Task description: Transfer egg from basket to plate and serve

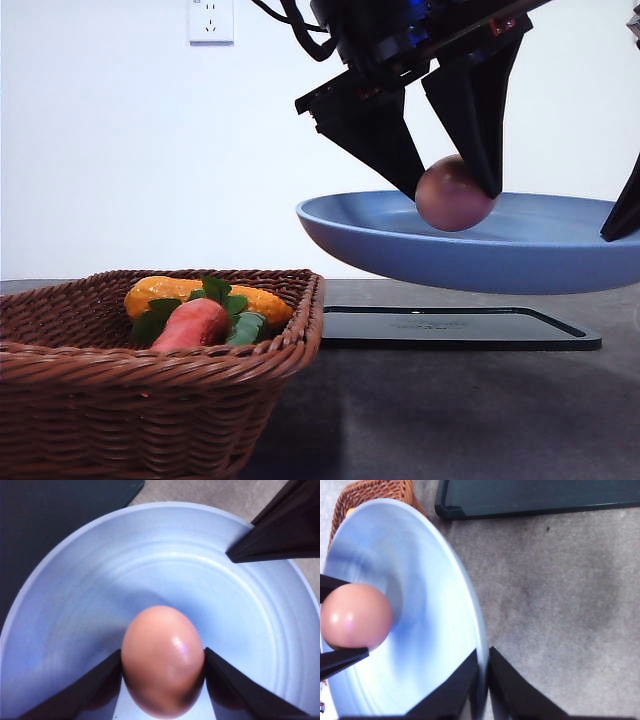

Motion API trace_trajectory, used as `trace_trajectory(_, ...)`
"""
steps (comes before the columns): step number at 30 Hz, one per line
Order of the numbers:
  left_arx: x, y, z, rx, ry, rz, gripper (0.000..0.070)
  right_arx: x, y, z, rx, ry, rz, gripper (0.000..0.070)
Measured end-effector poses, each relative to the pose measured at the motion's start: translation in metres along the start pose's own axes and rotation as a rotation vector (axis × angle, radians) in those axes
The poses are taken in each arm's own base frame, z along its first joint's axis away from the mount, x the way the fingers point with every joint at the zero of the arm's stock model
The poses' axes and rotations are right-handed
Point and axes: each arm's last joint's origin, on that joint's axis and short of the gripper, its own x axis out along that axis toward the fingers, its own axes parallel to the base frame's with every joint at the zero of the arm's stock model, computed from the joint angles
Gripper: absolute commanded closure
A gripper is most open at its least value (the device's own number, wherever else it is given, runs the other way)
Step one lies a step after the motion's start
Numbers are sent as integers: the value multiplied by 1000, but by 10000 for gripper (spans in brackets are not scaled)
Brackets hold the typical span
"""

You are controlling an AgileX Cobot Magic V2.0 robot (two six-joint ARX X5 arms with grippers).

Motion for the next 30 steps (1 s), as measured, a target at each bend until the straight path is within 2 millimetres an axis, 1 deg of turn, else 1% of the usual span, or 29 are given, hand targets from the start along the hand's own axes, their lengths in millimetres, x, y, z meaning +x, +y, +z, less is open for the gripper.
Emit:
trace_trajectory(3, 0, 0, 0, 1, 0, 0, 369, 0, 0, 0, 0, 0, 0, 700)
trace_trajectory(7, 0, 0, 0, 1, 0, 0, 319, 0, 0, 0, 2, 2, -3, 700)
trace_trajectory(20, 0, 0, 0, 1, 2, 0, 319, 0, 0, -3, 26, 31, 20, 700)
trace_trajectory(22, -3, 1, -1, -2, 9, 3, 319, 1, -1, -3, 30, 36, 19, 700)
trace_trajectory(23, -7, 2, -2, -4, 15, 5, 319, 2, -1, -2, 34, 41, 18, 700)
trace_trajectory(25, -21, 5, -3, -11, 12, 9, 319, 5, -4, -2, 47, 56, 13, 700)
trace_trajectory(30, -76, 16, -6, -36, -72, 21, 323, 19, -13, 6, 61, 70, 8, 700)
